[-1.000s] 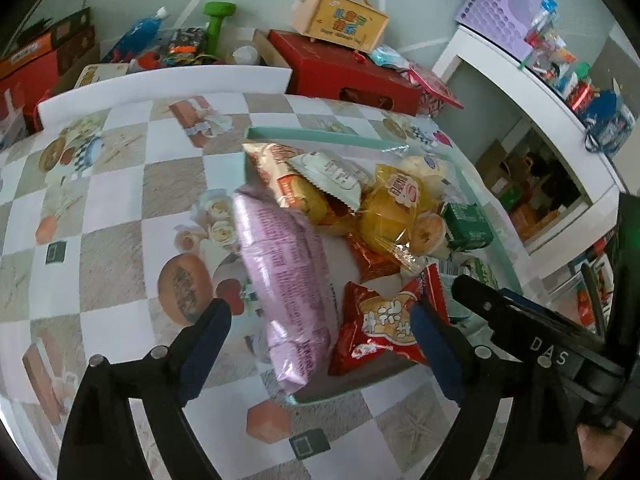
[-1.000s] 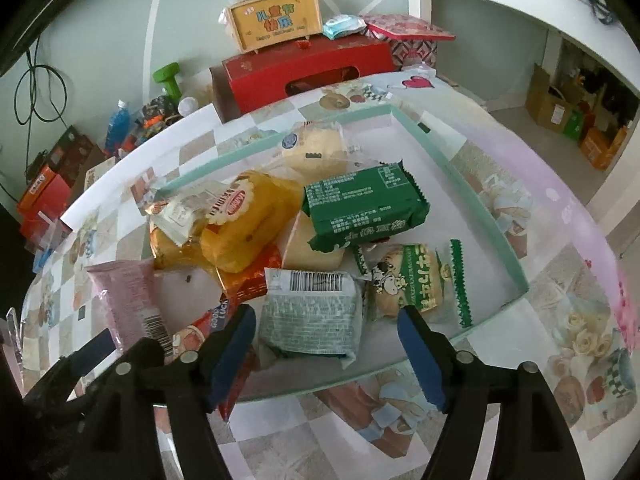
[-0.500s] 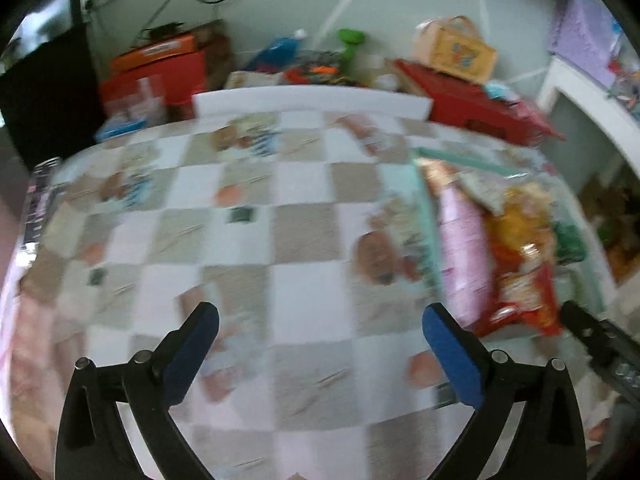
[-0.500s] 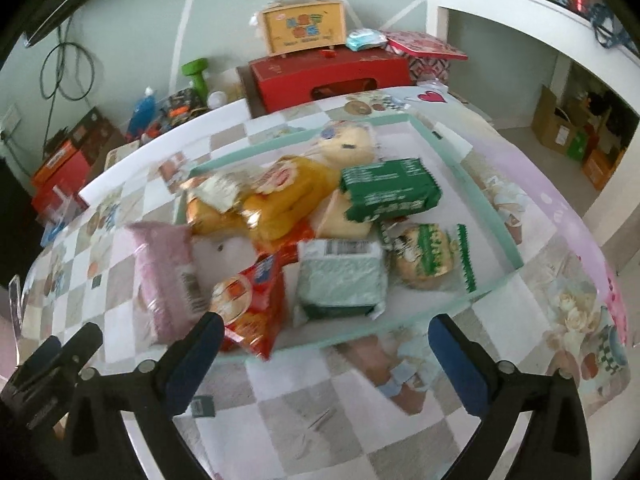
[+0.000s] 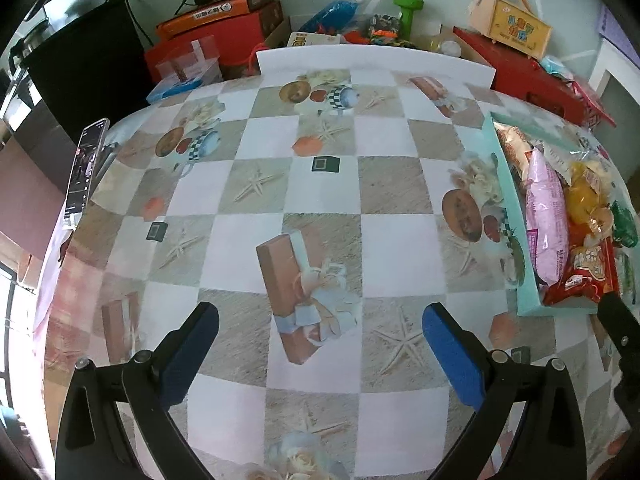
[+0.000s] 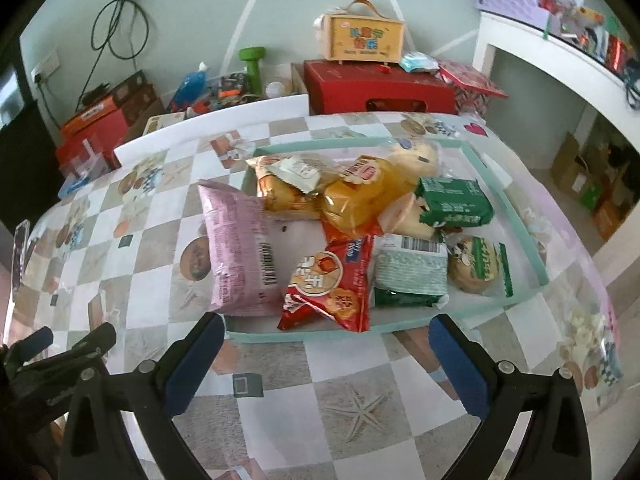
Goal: Organize snacks
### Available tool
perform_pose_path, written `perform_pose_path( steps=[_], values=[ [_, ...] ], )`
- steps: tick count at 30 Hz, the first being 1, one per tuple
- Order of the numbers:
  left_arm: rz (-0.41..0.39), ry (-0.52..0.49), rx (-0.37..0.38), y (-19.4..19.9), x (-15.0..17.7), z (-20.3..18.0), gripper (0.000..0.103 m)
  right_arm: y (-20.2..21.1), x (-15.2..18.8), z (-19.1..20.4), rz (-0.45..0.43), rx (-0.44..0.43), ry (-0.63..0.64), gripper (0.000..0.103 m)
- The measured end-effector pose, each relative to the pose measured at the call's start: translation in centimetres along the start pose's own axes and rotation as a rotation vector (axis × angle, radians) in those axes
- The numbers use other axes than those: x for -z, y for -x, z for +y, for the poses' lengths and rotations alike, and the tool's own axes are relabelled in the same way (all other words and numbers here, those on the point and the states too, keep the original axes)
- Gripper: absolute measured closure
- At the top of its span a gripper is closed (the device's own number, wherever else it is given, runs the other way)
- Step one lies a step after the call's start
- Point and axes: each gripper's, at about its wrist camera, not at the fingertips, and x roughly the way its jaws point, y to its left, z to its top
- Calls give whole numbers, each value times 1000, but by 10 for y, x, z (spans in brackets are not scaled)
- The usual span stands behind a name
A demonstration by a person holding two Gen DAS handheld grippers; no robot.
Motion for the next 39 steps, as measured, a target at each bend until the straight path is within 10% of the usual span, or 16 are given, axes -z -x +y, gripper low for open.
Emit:
perform_pose_path(
  steps=[39],
  values=[
    [3,-23,-103,-1,2,-11,2,-9,9,-27,29,-77,-72,0]
  ],
)
